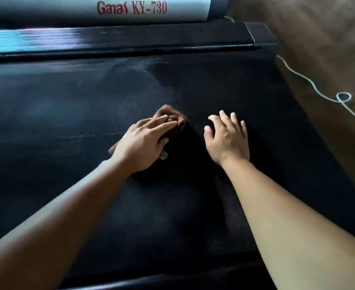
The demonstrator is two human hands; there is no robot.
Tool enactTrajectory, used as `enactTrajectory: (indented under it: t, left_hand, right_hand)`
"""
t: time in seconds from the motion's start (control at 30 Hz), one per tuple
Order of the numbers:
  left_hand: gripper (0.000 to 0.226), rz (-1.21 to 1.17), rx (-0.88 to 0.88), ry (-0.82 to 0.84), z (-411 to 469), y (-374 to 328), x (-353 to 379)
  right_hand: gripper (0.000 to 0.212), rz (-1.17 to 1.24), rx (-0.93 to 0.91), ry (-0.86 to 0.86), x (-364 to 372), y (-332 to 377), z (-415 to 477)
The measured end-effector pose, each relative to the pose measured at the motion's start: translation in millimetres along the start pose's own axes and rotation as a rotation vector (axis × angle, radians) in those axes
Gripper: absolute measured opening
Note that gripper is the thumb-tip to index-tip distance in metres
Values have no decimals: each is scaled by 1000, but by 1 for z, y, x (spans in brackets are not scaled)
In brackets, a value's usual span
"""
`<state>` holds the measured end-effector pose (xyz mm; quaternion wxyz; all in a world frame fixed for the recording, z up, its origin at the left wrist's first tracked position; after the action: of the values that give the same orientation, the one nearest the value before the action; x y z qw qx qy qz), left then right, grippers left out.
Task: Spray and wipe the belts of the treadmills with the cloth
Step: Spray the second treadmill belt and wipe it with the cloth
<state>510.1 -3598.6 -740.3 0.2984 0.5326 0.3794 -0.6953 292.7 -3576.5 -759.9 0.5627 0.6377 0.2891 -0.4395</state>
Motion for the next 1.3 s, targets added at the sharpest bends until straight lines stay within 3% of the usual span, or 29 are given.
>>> enactTrajectory:
  t: [0.3,0.57,0.8,0.97,1.13,1.3]
  left_hand:
    - [55,-97,-302,-82,-123,54,-48]
    - [55,-11,-644,-163,-257,123,-82]
    - [58,90,-926,18,-282,173,-71]
    - [60,125,-889,90,-228,151,-57]
    - [64,136,-629,146,-170,76,-33]
    - [62,87,-464,143,-185,-12,-19]
  right_hand:
    - [48,75,-221,196,20,89,-90]
    - [49,29,-275,281,36,125,-152]
    - [52,-53,-194,261,38,96,-169]
    - [53,-34,-174,184,48,88,-174]
    - [51,-32,-173,157,49,86,-176]
    - [50,-19,-156,155,50,85,-175]
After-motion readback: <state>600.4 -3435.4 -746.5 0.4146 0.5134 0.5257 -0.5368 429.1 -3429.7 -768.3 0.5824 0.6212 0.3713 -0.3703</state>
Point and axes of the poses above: each hand's wrist, its own z-axis towards the middle knuckle, its own x-axis out of the palm, y = z × x, the point moved 5 cm from there along z, towards the middle knuckle, and after that the axes turned 10 degrees about z, right-handed, at the moved point
